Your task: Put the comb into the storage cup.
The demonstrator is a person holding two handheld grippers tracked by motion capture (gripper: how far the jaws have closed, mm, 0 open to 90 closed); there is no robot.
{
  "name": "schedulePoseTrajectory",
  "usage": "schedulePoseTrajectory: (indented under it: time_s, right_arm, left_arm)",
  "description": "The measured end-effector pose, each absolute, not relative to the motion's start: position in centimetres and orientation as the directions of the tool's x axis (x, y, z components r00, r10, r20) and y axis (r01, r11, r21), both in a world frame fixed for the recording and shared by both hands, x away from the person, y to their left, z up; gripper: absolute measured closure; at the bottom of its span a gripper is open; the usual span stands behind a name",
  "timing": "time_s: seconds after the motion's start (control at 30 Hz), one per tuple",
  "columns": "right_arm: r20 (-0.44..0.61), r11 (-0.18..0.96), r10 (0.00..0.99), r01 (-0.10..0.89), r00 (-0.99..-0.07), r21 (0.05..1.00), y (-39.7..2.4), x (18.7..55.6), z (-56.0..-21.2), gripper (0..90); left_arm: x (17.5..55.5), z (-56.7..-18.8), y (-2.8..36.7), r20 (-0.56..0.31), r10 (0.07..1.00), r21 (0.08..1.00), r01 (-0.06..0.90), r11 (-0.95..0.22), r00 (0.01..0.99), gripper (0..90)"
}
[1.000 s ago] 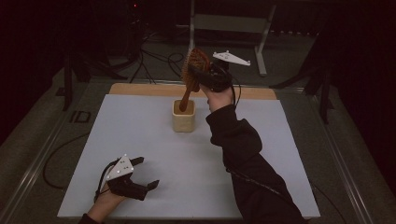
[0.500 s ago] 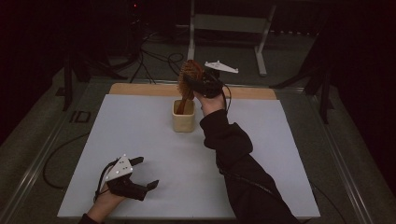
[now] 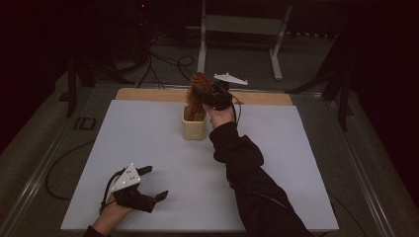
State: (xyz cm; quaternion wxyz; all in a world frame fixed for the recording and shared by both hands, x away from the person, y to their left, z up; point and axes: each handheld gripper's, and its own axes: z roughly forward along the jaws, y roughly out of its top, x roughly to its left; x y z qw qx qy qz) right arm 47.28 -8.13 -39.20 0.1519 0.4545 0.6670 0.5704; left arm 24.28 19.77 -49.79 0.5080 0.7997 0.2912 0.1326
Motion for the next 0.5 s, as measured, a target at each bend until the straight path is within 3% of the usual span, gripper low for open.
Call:
schedulePoseTrajectory:
  time_s: [0.5]
  right_arm:
    - [0.366,-0.095,0.755,0.463,-0.544,0.881,-9.5,47.9,-40.9,50.0]
  left_arm:
    - [24.3,-49.8,19.7,-0.082,0.598,0.89,0.328,-0.315,0.797,0.0]
